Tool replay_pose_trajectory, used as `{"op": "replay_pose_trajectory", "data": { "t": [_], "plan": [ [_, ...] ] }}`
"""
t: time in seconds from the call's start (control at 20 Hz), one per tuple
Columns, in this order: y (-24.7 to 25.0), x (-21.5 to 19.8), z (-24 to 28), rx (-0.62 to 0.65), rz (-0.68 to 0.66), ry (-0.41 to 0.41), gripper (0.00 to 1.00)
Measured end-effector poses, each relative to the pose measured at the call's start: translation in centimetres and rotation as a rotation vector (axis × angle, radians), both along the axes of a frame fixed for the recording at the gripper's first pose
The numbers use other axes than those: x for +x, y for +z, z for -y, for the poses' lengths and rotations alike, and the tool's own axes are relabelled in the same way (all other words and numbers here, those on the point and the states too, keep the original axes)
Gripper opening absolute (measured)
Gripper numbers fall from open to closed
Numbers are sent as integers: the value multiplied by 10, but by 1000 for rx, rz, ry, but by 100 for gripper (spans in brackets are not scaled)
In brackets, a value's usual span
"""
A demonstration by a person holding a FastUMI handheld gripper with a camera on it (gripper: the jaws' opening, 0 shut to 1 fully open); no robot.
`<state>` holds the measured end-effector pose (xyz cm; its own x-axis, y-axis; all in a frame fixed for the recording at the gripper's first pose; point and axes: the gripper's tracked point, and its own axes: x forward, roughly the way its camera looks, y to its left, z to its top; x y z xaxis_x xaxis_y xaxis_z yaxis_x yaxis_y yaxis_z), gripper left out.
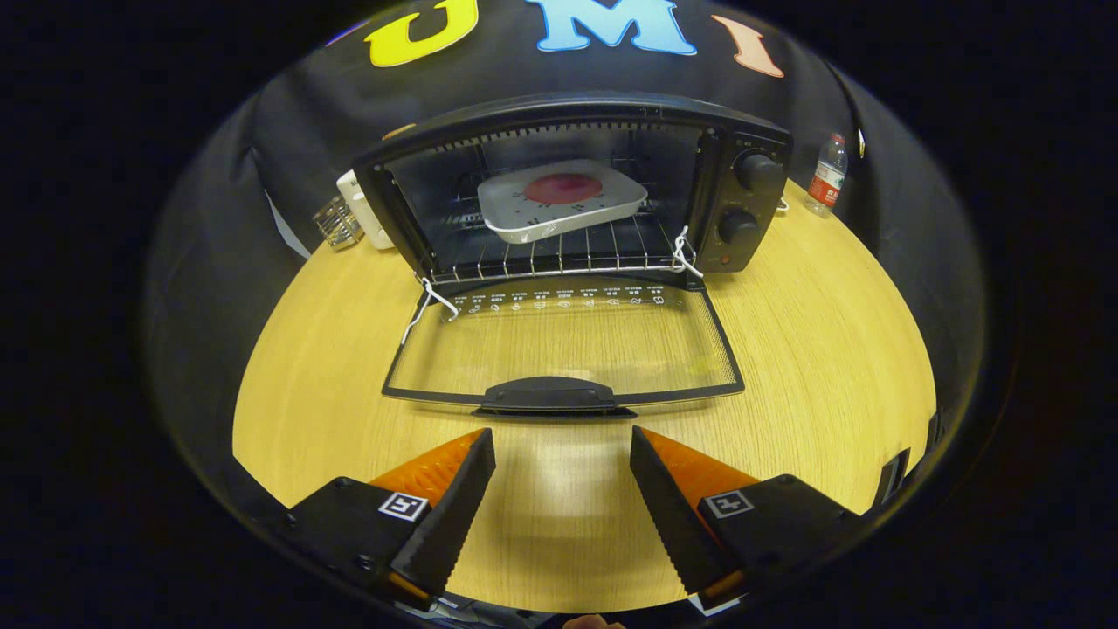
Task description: Open the toaster oven, put the food inside, and close the toaster oven door.
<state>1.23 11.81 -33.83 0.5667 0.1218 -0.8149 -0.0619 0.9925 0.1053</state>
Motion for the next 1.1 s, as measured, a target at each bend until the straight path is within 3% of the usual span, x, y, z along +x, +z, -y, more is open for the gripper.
{"op": "replay_pose_trajectory", "data": {
  "t": [0.35,1.1],
  "plan": [
    [-24,-1,0,-63,-92,47,99],
    [-25,12,0,-61,-130,-12,99]
  ]
}}
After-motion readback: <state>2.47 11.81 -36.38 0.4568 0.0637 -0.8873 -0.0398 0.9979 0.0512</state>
